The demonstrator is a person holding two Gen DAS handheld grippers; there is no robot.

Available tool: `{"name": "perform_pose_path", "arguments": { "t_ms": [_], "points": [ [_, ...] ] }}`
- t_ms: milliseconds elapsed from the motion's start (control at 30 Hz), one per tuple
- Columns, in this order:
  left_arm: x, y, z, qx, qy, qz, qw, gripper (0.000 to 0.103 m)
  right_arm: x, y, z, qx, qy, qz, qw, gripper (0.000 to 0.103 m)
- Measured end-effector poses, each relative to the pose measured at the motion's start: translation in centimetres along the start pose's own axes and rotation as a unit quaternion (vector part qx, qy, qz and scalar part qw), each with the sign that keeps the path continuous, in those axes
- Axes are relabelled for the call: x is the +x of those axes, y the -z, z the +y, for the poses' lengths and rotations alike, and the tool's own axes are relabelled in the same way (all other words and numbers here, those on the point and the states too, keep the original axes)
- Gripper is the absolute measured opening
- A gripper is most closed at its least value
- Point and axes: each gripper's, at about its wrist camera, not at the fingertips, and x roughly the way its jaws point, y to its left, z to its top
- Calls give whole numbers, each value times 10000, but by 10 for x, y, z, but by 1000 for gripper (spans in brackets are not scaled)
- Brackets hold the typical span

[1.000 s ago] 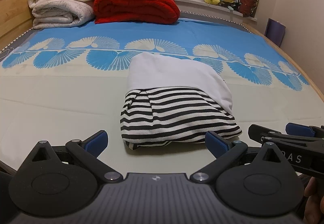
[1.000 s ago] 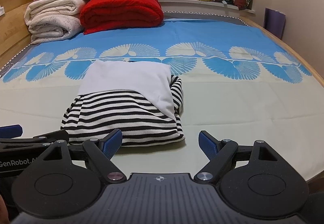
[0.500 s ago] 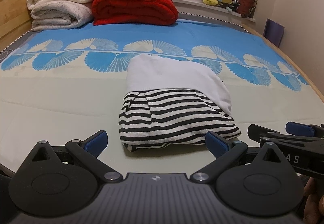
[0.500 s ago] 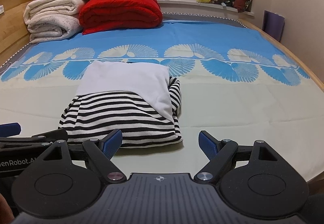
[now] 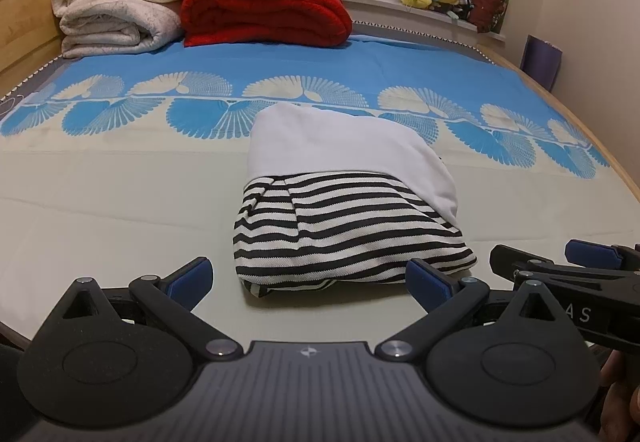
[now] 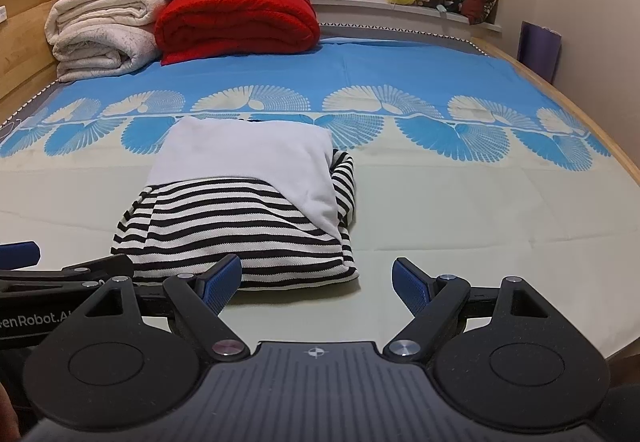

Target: Fold small clothes

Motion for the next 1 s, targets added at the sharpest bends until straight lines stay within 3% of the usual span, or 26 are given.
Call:
{"name": "perform_pose_path", "arguments": {
  "t_ms": [1000],
  "points": [
    [3,1,0,-30,24,42,10000,102,5,4,-2,19,16,51,10000,83]
  ]
}}
